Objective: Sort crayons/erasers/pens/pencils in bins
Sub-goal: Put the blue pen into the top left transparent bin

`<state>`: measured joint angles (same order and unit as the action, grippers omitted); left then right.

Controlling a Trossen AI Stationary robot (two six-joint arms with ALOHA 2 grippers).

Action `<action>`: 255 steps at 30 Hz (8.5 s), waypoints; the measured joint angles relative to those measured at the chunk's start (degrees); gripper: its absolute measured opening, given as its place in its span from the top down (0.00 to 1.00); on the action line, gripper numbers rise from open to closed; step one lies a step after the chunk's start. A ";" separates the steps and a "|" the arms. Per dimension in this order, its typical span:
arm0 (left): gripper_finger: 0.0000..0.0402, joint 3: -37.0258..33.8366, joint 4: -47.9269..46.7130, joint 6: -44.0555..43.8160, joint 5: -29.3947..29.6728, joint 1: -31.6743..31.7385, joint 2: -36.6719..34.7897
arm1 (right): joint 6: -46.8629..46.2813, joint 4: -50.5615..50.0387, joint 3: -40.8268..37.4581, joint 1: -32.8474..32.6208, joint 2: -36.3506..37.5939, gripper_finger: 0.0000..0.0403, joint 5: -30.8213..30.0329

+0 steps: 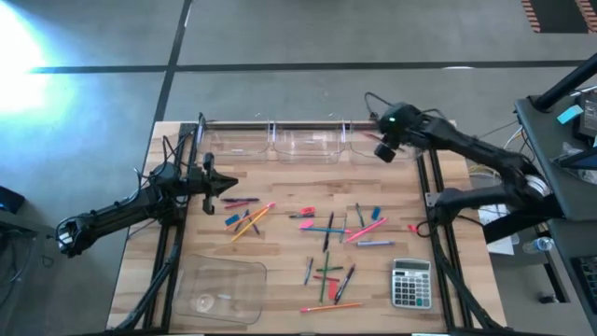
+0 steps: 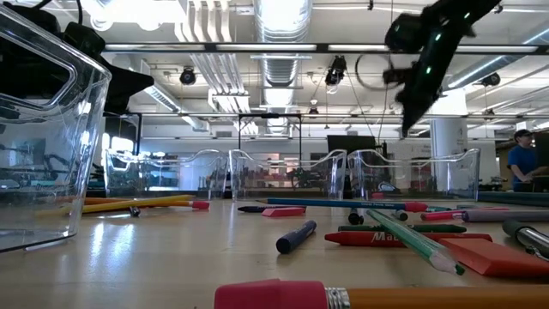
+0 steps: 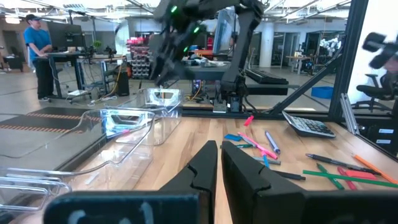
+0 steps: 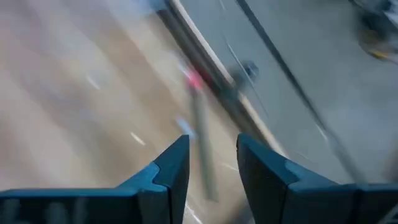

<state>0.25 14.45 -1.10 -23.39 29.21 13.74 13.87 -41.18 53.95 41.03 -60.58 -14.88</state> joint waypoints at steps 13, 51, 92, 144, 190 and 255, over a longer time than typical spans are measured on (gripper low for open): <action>0.97 0.00 0.01 0.00 0.00 0.02 0.02 | -21.22 5.79 -4.30 -12.23 27.46 0.72 36.36; 0.97 0.00 0.00 0.00 0.00 0.01 0.02 | -34.35 72.48 -44.97 -36.23 30.88 0.72 24.83; 0.94 11.97 -3.94 0.83 5.03 -0.17 14.26 | -12.42 67.33 -22.19 -43.76 2.54 0.82 19.77; 0.52 44.30 -66.34 3.48 29.46 -11.69 66.14 | -12.25 62.71 -19.52 -43.91 3.81 0.83 19.72; 0.52 41.75 -62.62 4.51 26.97 -11.72 74.65 | -12.72 62.83 -19.56 -43.89 3.81 0.83 19.24; 0.65 43.39 -62.90 3.15 33.57 -10.39 68.89 | -12.74 62.91 -19.56 -43.91 3.81 0.83 19.26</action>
<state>43.64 -48.45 2.04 10.18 18.82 82.63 1.13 21.74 34.39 -2.87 -56.77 4.38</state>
